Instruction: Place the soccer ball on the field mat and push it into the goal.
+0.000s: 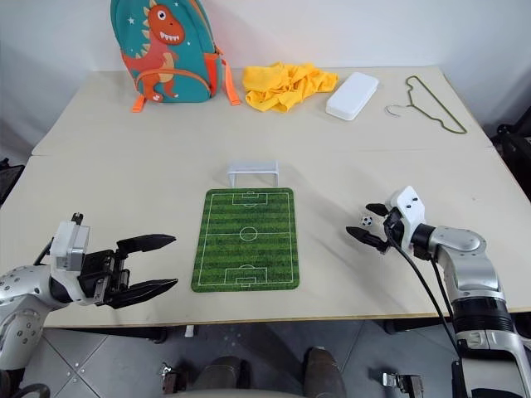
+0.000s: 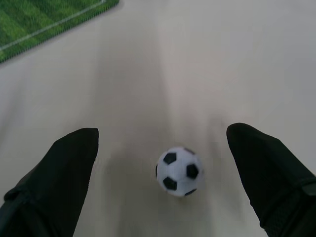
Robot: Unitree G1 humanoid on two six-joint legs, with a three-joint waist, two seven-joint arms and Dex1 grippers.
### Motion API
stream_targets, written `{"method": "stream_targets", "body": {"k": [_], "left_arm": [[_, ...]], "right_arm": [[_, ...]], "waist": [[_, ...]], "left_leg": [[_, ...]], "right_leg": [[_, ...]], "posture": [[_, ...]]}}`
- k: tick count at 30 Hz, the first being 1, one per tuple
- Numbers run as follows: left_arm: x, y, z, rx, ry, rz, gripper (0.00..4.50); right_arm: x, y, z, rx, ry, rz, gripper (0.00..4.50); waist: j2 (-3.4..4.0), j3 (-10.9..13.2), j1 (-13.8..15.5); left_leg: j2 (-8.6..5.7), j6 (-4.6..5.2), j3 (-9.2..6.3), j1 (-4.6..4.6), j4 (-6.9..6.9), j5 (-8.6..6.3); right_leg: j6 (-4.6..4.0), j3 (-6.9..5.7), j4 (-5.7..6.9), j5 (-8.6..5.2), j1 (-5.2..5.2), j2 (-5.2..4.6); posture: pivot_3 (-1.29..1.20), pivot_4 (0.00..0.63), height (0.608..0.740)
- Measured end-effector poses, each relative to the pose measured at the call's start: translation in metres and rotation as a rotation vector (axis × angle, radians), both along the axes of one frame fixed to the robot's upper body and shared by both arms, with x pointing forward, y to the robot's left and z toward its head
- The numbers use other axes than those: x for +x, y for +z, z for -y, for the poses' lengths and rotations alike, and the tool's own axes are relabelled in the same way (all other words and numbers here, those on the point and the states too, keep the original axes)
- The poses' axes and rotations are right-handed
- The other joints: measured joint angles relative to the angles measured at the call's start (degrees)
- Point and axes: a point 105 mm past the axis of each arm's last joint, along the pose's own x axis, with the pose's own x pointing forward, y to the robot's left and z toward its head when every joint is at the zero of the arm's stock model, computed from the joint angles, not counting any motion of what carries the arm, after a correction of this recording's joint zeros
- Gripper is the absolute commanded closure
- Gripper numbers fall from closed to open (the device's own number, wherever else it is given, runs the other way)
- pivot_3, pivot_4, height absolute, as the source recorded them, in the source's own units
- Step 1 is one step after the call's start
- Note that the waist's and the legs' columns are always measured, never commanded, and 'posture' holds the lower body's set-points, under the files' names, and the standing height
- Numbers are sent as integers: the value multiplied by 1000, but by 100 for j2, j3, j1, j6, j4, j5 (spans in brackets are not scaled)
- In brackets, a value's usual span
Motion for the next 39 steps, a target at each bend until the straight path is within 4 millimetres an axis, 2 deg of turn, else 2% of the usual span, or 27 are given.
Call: {"method": "stream_targets", "body": {"k": [3, 6, 15, 18, 23, 25, 27, 29, 31, 35, 39], "left_arm": [[0, 0, 0, 0, 4, -1, 0], [0, 1, 2, 3, -1, 6, 0], [0, 4, 3, 6, -8, 15, 0], [-1, 5, 3, 16, -18, 49, 0], [-3, 0, -1, 53, -32, 85, 0], [-3, -5, -6, 66, -26, 79, 0], [-4, -10, -10, 80, -26, 81, 0], [-7, -16, -14, 90, -25, 69, 0], [-14, -27, -18, 105, -20, 23, 0], [-22, -36, -20, 114, -17, -11, 0], [-25, -38, -19, 117, -10, -24, 0]], "right_arm": [[2, 0, -1, -3, 8, 5, 144], [2, -1, -2, 2, 16, 10, 687], [1, -7, 2, 17, 24, 31, 3664], [0, -7, -1, 57, 49, 33, 3665], [-5, 12, -21, 117, 208, 84, 3665], [-11, 22, -43, 96, 327, 102, 3665], [-21, 32, -85, 87, 492, 104, 3665], [-33, 33, -115, 64, 611, 94, 3665], [-49, 27, -147, 11, 723, 73, 3665], [-75, 7, -184, -47, 832, 37, 3665], [-81, -11, -184, -110, 816, 18, 3665]], "waist": [[0, 0, -24], [0, 0, -49], [0, 0, -108], [0, 0, -113], [3, 1, -121], [3, 2, -128], [3, 2, -150], [5, 2, -131], [4, 2, -118], [4, 3, -62], [3, 3, -42]], "left_leg": [[0, 0, 0, 0, 0, 0], [1, 0, -2, 0, 0, 0], [1, 0, -2, 1, 3, 0], [2, 0, -2, 1, 0, 0], [3, -1, -1, 2, 0, 0], [8, -1, -1, 2, 0, 0], [31, -8, -3, 3, -1, -2], [43, -10, -7, 3, -5, -3], [43, -12, -11, -1, -8, -6], [34, -6, -26, -13, -5, -11], [26, 1, -12, -15, -3, -15]], "right_leg": [[0, 0, 0, 0, 0, 0], [0, -1, 1, 0, 0, 1], [0, -1, 2, 0, 2, 0], [0, -1, 1, 0, 2, 1], [0, -2, 0, 0, 2, 2], [0, -3, 1, 0, 0, 4], [-1, -5, 4, 1, -3, 10], [-2, -14, 5, 1, -5, 7], [-2, -21, 5, 1, -7, 6], [-3, -37, 1, 2, -9, -7], [-3, -41, -5, 2, -1, -8]], "posture": [[0, 150, 740], [0, 150, 740], [0, 150, 740], [0, 150, 740], [0, 150, 740], [0, 150, 740], [0, 150, 740], [0, 150, 740], [0, 150, 740], [0, 150, 740], [0, 150, 740]]}}
